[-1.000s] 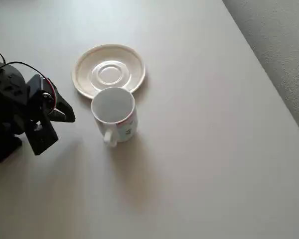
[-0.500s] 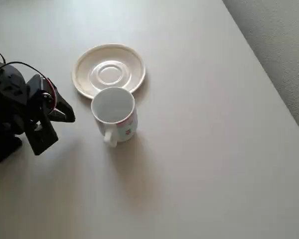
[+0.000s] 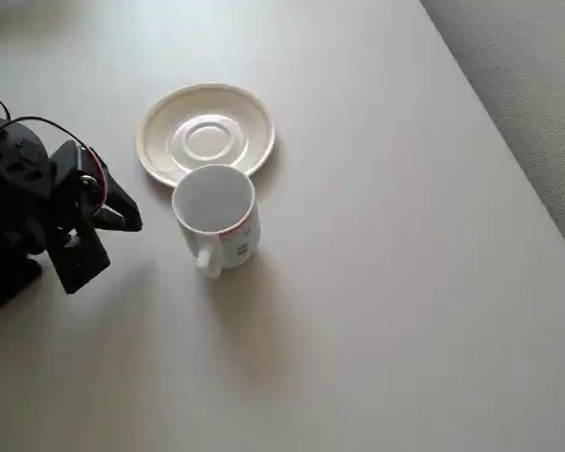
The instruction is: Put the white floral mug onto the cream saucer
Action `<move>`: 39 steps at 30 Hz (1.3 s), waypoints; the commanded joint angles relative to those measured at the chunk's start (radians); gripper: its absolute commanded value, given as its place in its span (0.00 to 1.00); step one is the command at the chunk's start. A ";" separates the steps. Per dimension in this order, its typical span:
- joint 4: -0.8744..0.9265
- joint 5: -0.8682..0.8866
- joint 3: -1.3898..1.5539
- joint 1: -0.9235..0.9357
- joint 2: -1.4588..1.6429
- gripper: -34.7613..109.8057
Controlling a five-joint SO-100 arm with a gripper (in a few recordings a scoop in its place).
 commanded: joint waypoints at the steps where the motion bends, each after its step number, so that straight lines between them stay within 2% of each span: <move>1: -0.017 -0.006 -0.005 0.011 0.011 0.23; 19: -0.023 -0.008 -0.003 0.006 0.011 0.23; 21: -0.054 -0.167 0.003 0.018 0.011 0.23; 22: -0.063 -0.164 -0.015 0.055 0.011 0.23; 24: -0.028 -0.140 -0.115 0.120 0.012 0.23; 26: 0.069 -0.149 -0.270 0.104 -0.008 0.26; 28: 0.087 -0.155 -0.399 0.118 -0.081 0.31; 35: 0.264 -0.078 -1.017 0.103 -0.721 0.36; 39: 0.324 -0.032 -1.197 0.052 -0.945 0.36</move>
